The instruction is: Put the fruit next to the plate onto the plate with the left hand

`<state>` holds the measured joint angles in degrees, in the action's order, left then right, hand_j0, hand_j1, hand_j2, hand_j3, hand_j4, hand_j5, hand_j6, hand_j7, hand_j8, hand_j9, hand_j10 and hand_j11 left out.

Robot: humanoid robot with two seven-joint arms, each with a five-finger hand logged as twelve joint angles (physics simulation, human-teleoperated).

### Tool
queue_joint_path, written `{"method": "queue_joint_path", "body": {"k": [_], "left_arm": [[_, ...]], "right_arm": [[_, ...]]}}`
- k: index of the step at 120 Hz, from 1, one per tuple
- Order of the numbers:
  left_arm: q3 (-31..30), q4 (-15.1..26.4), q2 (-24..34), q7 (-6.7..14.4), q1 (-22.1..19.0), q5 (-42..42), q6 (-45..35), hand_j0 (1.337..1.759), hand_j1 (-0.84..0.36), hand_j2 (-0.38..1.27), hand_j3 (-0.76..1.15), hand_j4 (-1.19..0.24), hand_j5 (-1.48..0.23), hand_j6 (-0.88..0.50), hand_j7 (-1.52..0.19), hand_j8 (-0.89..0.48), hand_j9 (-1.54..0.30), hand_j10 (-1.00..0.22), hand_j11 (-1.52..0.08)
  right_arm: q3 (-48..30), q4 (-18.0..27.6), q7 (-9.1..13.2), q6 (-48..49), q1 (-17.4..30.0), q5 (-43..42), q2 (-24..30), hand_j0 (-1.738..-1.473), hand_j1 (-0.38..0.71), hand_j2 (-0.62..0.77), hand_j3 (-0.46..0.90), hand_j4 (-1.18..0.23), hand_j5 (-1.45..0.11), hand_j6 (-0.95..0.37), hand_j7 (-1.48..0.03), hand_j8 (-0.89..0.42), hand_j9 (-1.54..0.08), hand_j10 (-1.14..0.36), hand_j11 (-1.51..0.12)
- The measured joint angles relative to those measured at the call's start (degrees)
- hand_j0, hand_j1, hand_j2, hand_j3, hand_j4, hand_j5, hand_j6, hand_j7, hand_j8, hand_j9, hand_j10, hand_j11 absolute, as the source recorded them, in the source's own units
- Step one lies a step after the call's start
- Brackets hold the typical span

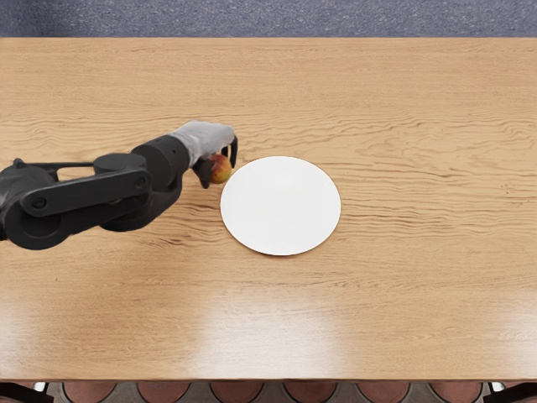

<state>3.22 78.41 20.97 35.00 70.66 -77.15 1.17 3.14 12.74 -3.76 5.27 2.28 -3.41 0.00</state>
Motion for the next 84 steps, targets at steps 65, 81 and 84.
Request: {"method": "queue_joint_path", "body": {"k": [65,81,84], "left_arm": [[1.0,-3.7,-7.3,0.0,-2.5,0.0,-0.3,1.656,-0.31,0.39,0.0,-0.67,-0.9,-0.49,-0.91,-0.59,-0.89,-0.68,-0.89],[0.9,-3.9,-7.3,0.0,-2.7,-0.1,-0.3,1.656,-0.29,0.35,0.0,-0.68,-0.89,-0.51,-0.89,-0.6,-0.88,-0.67,-0.88],[0.9,-4.0,-7.3,0.0,-2.8,-0.1,-0.3,1.656,-0.29,0.36,0.0,-0.69,-0.88,-0.51,-0.89,-0.6,-0.88,-0.66,-0.88]], "right_arm": [[0.0,0.0,0.0,0.0,0.0,0.0,0.0,-1.658,-0.33,0.0,0.0,-0.01,-0.02,-0.01,-0.02,-0.01,-0.02,-0.01,-0.02],[0.0,0.0,0.0,0.0,0.0,0.0,0.0,-1.658,-0.33,0.0,0.0,-0.01,-0.02,-0.01,-0.02,-0.01,-0.02,-0.01,-0.02],[0.0,0.0,0.0,0.0,0.0,0.0,0.0,-1.658,-0.33,0.0,0.0,-0.01,-0.02,-0.01,-0.02,-0.01,-0.02,-0.01,-0.02]]}}
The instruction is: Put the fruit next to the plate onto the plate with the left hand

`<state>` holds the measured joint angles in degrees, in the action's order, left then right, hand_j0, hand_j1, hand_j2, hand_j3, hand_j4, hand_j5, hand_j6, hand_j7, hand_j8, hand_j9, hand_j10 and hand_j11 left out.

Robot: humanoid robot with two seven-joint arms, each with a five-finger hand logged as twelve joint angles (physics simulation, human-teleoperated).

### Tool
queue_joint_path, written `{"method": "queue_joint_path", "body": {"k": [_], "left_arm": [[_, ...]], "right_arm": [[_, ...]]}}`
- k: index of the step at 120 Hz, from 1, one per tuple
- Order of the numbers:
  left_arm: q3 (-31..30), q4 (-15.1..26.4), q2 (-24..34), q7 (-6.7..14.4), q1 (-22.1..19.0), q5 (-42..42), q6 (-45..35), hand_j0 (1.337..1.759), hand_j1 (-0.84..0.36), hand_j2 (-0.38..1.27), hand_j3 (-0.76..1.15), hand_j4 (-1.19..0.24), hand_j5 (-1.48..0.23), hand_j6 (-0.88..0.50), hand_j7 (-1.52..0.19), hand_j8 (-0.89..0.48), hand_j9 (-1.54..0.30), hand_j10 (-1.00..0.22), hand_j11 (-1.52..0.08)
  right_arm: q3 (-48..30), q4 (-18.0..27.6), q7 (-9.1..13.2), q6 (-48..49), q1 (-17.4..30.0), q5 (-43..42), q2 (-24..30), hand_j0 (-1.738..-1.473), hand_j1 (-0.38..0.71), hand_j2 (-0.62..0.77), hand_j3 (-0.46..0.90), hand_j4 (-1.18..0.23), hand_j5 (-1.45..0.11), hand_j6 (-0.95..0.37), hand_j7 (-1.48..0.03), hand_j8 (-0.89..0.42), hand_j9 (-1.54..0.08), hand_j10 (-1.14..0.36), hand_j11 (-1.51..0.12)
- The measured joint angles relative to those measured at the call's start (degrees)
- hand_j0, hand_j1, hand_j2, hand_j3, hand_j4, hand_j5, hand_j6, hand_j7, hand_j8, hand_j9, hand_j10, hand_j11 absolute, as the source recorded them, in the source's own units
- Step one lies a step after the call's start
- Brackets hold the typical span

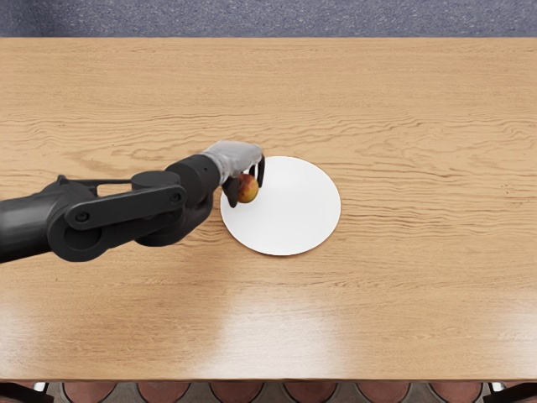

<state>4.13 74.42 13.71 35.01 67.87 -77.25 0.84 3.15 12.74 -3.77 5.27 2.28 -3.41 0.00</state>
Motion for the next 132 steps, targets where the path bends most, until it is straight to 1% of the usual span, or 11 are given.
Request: {"method": "queue_joint_path", "body": {"k": [6,28,37,48,57,65,80,94,109,118,132], "left_arm": [[0.0,-0.1,0.0,0.0,0.0,0.0,0.0,1.656,-0.26,0.32,0.0,-0.64,-0.82,-0.49,-0.82,-0.57,-0.81,-0.62,-0.81],[0.4,-0.2,0.0,0.0,1.1,1.7,0.1,1.657,0.08,0.13,0.0,-0.28,-0.36,-0.22,-0.36,-0.26,-0.36,-0.27,-0.36],[1.2,-0.2,0.3,0.0,1.8,7.2,0.3,1.658,0.16,0.09,0.0,-0.2,-0.25,-0.16,-0.25,-0.18,-0.25,-0.19,-0.25],[4.4,-0.1,1.3,0.0,1.6,19.2,0.5,1.658,0.23,0.06,0.0,-0.13,-0.16,-0.1,-0.16,-0.12,-0.16,-0.12,-0.16],[7.4,0.1,1.7,0.0,1.4,25.4,1.4,1.658,0.26,0.04,0.0,-0.09,-0.11,-0.07,-0.11,-0.08,-0.11,-0.09,-0.11],[11.2,0.6,6.2,0.0,1.0,29.1,4.7,1.658,0.29,0.03,0.0,-0.07,-0.08,-0.05,-0.08,-0.06,-0.08,-0.06,-0.08],[18.7,2.7,15.0,0.0,0.8,41.0,18.6,1.658,0.31,0.02,0.0,-0.04,-0.05,-0.03,-0.05,-0.04,-0.05,-0.04,-0.05],[27.3,4.0,19.2,0.0,-4.8,52.4,29.1,1.658,0.33,0.01,0.0,-0.02,-0.03,-0.02,-0.03,-0.02,-0.03,-0.02,-0.03],[33.1,4.5,26.6,0.0,-7.4,61.2,32.6,1.658,0.34,0.01,0.0,-0.01,-0.02,-0.01,-0.02,-0.01,-0.02,-0.01,-0.02],[34.4,4.6,34.4,0.0,-8.7,66.0,33.4,1.658,0.34,0.0,0.0,-0.01,-0.01,-0.01,-0.01,-0.01,-0.01,-0.01,-0.01],[35.2,4.6,36.0,0.0,-10.0,70.6,33.9,1.658,0.34,0.0,0.0,-0.01,-0.01,-0.01,-0.01,-0.01,-0.01,-0.01,-0.01]], "right_arm": [[0.0,0.0,0.0,0.0,0.0,0.0,0.0,-1.658,-0.33,0.0,0.0,-0.01,-0.02,-0.01,-0.02,-0.01,-0.02,-0.01,-0.02],[-0.1,0.0,0.0,0.0,0.0,0.0,0.0,-1.658,-0.33,0.0,0.0,-0.01,-0.02,-0.01,-0.02,-0.01,-0.02,-0.01,-0.02],[0.0,0.0,0.0,0.0,0.0,0.0,0.0,-1.658,-0.33,0.0,0.0,-0.01,-0.02,-0.01,-0.02,-0.01,-0.02,-0.01,-0.02],[0.0,0.0,0.0,0.0,0.0,0.0,0.0,-1.658,-0.33,0.0,0.0,-0.01,-0.02,-0.01,-0.02,-0.01,-0.02,-0.01,-0.02],[0.0,0.0,0.0,0.0,0.0,0.0,0.0,-1.658,-0.33,0.0,0.0,-0.01,-0.02,-0.01,-0.02,-0.01,-0.02,-0.01,-0.02],[-0.1,0.0,0.0,0.0,0.0,0.0,0.0,-1.658,-0.33,0.0,0.0,-0.01,-0.02,-0.01,-0.02,-0.01,-0.02,-0.01,-0.02],[0.0,0.0,0.0,0.0,0.0,0.0,0.0,-1.658,-0.33,0.0,0.0,-0.01,-0.02,-0.01,-0.02,-0.01,-0.02,-0.01,-0.02],[0.0,0.0,0.0,0.0,0.0,0.0,0.0,-1.658,-0.33,0.0,0.0,-0.01,-0.02,-0.01,-0.02,-0.01,-0.02,-0.01,-0.02],[0.0,0.0,0.0,0.0,0.0,0.0,0.0,-1.658,-0.33,0.0,0.0,-0.01,-0.02,-0.01,-0.02,-0.01,-0.02,-0.01,-0.02],[0.0,0.0,0.0,0.0,0.0,0.0,0.0,-1.658,-0.33,0.0,0.0,-0.01,-0.02,-0.01,-0.02,-0.01,-0.02,-0.01,-0.02],[0.0,0.0,0.0,0.0,0.0,0.0,0.0,-1.658,-0.33,0.0,0.0,-0.01,-0.02,-0.01,-0.02,-0.01,-0.02,-0.01,-0.02]]}}
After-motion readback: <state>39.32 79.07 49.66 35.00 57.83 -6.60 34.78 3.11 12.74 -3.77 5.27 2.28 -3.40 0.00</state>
